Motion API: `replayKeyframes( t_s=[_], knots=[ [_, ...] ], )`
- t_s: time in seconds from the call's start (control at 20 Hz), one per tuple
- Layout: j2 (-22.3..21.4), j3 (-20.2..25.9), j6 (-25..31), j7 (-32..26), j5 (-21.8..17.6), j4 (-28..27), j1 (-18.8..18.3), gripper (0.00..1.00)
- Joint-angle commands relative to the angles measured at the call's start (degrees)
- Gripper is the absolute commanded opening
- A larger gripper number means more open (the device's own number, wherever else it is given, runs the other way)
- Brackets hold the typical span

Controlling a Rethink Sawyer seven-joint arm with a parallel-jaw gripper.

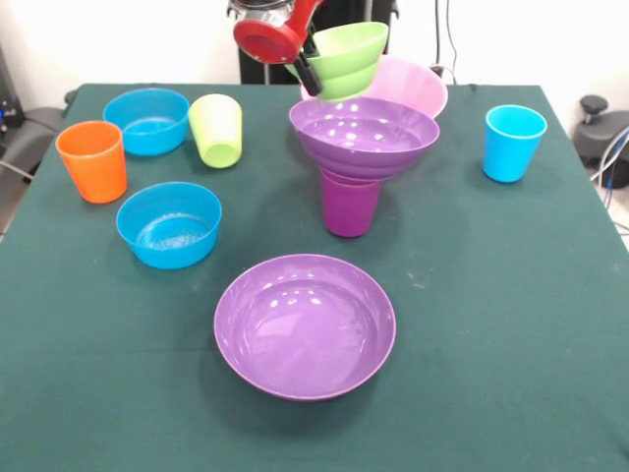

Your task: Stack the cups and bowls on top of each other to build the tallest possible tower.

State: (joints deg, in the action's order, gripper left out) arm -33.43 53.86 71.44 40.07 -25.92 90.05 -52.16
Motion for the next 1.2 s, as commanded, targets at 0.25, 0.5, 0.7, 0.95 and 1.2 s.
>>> replayKeyframes(
  t_s=[0.25,0.5,0.7,0.95,1.2],
  knots=[
    [-0.1,-4.5,-8.1,5.2,-3.4,-3.1,3.4,0.00],
    [0.7,-6.5,-10.4,6.5,-4.9,-2.9,4.8,0.00],
    [1.9,-8.4,-10.4,7.6,-4.5,-3.1,6.5,0.00],
    [2.2,-10.7,-9.6,8.0,-4.0,-3.7,8.6,0.00],
    [3.0,-13.0,-9.8,9.1,-4.0,-4.1,10.4,0.00]
  ],
)
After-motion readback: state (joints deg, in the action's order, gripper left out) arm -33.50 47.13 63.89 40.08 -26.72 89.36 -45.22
